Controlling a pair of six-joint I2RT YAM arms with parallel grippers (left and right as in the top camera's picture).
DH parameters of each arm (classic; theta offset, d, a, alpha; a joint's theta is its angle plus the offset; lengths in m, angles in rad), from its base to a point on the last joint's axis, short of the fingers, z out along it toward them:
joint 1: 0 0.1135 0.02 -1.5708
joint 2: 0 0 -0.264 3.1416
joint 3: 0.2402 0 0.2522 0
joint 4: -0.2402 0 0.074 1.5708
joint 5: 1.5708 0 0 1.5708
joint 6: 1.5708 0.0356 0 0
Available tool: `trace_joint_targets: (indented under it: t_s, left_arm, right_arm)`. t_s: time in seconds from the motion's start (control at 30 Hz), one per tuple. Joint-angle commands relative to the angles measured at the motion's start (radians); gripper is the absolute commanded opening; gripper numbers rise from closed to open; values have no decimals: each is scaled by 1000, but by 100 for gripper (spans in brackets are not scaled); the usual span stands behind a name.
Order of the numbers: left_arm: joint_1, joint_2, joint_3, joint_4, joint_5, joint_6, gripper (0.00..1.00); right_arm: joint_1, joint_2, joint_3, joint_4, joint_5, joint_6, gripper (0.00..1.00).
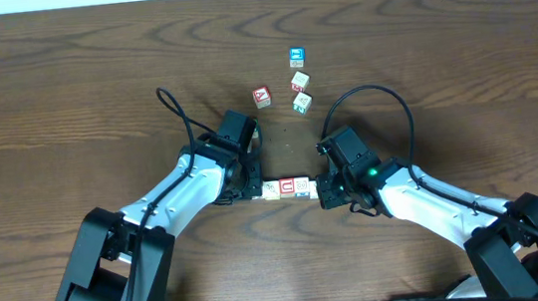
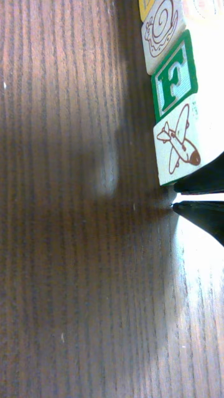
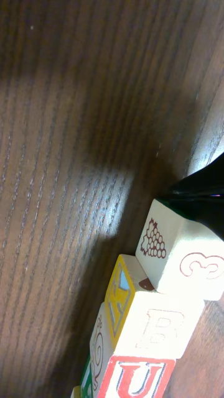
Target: Lift 5 blocks
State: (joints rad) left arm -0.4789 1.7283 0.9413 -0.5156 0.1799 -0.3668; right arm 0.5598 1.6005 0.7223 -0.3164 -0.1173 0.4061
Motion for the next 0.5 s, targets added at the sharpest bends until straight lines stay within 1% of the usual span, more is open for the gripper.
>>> trace_joint_targets:
  t_s: [0.0,0.1,0.3,0.47]
  left_arm:
    - [-5,4,9,10,17,-9,7]
    - [-5,4,9,9,17,-9,7]
    - [-5,4,9,9,16,-9,7]
    - [-5,4,9,8,10,-9,7]
  right_arm:
    - [4,8,-6,10,-42,24,1]
    - [4,8,-6,-11,2,28,1]
    - [4,8,-6,-149,145,81,1]
    - [7,8,-6,-223,141,82,1]
